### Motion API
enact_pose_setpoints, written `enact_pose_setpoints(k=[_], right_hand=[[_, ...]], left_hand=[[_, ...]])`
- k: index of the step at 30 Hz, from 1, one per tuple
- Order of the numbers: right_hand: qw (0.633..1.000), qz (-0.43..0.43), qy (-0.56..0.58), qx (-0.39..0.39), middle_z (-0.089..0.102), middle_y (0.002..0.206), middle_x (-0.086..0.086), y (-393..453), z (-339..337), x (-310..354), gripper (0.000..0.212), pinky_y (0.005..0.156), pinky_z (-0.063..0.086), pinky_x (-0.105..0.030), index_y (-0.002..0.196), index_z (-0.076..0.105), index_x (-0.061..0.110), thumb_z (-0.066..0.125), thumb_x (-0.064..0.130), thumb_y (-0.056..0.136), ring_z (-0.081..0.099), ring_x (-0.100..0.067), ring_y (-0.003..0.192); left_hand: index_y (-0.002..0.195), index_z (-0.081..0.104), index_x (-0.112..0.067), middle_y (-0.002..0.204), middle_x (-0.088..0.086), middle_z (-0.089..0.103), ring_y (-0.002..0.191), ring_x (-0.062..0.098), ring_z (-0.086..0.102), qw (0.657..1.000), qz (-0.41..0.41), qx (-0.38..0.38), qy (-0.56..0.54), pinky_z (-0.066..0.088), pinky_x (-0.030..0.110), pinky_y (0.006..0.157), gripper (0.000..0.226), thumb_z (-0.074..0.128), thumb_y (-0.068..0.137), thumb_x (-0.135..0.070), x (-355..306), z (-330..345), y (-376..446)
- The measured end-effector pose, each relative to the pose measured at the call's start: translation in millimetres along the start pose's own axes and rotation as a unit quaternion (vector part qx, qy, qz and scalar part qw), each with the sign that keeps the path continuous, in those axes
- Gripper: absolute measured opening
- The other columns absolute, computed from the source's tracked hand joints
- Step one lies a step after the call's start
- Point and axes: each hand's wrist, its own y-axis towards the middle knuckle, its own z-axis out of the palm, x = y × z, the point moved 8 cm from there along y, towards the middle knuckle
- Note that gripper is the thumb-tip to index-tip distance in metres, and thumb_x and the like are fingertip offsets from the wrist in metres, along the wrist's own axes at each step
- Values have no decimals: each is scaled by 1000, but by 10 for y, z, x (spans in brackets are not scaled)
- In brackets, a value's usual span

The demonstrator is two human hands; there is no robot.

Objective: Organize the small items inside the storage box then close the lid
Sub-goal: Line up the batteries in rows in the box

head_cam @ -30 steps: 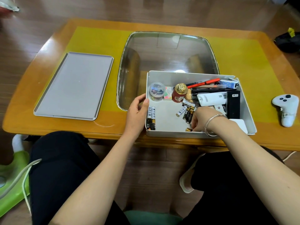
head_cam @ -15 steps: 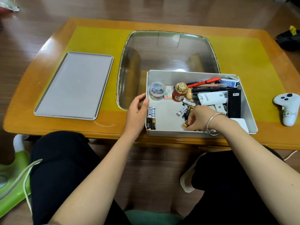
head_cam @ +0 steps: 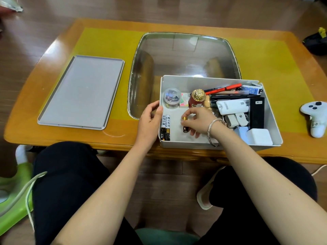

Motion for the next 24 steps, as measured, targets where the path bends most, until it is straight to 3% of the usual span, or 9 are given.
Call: enact_pose_setpoints(k=[3,6,10,14,17,21,24], right_hand=[[999,13,29,10,63,60,-10,44,83,16,14,46,57,-34,96,58,13,66,13,85,59,-16,39],[998,27,26,41,64,57,-11,53,184,11,18,45,56,-33,92,58,14,72,12,80,61,-20,43],[997,26,-27,65,66,59,-9,39,300,8,17,44,54,-27,90,62,18,74,16,79,63,-14,43],[999,19,-10,39,69,68,-12,65,276,18,9,49,58,-34,93,65,16,68,15,84,65,-20,50],[998,11,-64,22,71,71,-10,71,229,27,15,58,59,-38,95,66,17,70,12,82,69,-24,60],[996,14,-70,47,70,67,-7,29,299,2,25,49,52,-23,99,61,16,72,8,78,64,-10,50],[992,-12,-105,70,72,78,-3,10,349,69,23,75,54,-27,98,66,11,74,8,76,67,-12,74]], left_hand=[[127,54,-22,114,-13,61,104,-2,57,1000,2,0,0,50,17,80,31,49,98,-32,-1,-2,-4],[125,54,-22,106,-21,59,96,-13,56,1000,3,1,-2,49,10,73,29,49,98,-31,-9,1,-6],[126,54,-23,109,-18,60,101,-8,57,1000,4,1,-1,50,15,78,30,49,98,-32,-8,2,-8],[129,53,-20,113,-13,60,103,-1,57,1000,4,-2,1,51,19,80,32,48,99,-30,-21,-5,-6],[130,53,-19,109,-15,60,100,-1,58,1000,3,-2,1,52,20,80,33,48,99,-30,-27,-4,-10],[130,53,-18,113,-12,60,102,1,57,1000,4,-6,3,51,18,80,34,48,99,-30,-29,0,-13],[130,53,-18,110,-14,60,101,1,58,1000,1,-6,1,51,20,81,34,49,99,-30,-28,-2,-10]])
